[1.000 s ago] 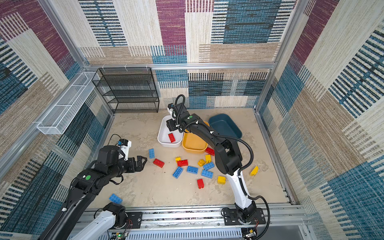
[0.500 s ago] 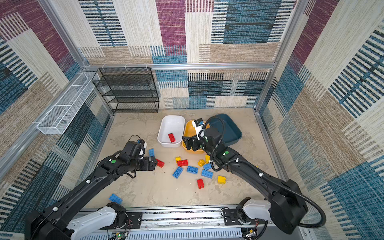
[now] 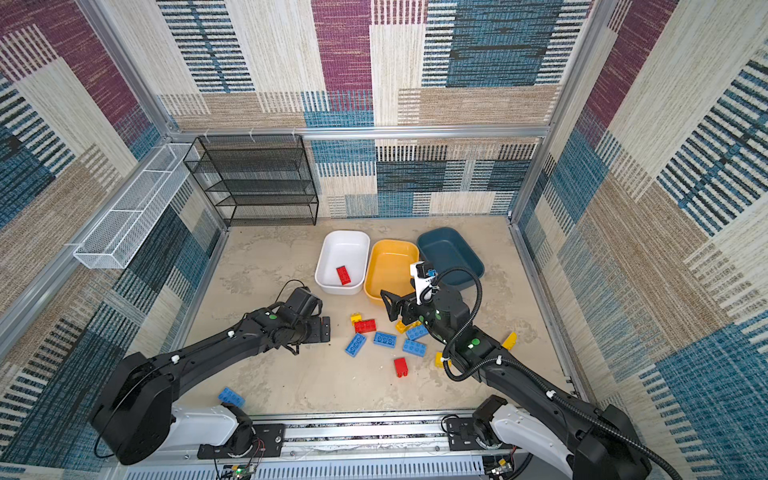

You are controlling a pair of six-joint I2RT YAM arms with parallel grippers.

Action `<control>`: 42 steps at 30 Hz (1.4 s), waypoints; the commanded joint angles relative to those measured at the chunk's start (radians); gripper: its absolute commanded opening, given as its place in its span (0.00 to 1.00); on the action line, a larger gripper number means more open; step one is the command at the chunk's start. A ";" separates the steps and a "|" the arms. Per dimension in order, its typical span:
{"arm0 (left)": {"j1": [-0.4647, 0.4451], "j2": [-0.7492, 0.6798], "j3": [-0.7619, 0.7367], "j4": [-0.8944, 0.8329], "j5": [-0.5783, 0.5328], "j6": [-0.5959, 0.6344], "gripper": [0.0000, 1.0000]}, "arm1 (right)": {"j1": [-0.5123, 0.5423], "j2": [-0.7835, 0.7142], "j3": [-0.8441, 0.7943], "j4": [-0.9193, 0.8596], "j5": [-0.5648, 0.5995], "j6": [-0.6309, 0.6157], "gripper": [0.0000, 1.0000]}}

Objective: Sort the legos into containers by color
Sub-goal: 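Lower the left gripper onto a red brick while the right arm draws back, then lift the red brick with the left gripper and drop it into the white tub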

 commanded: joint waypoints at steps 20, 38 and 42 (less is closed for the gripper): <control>-0.045 0.127 0.062 0.190 -0.041 0.036 0.92 | 0.000 -0.015 -0.009 0.039 0.025 0.003 0.98; -0.061 0.155 -0.077 0.289 -0.057 -0.151 0.95 | 0.001 0.007 -0.006 0.040 0.007 0.000 0.97; -0.061 0.225 -0.017 0.291 -0.073 -0.131 0.95 | 0.000 0.003 -0.006 0.037 0.015 -0.001 0.97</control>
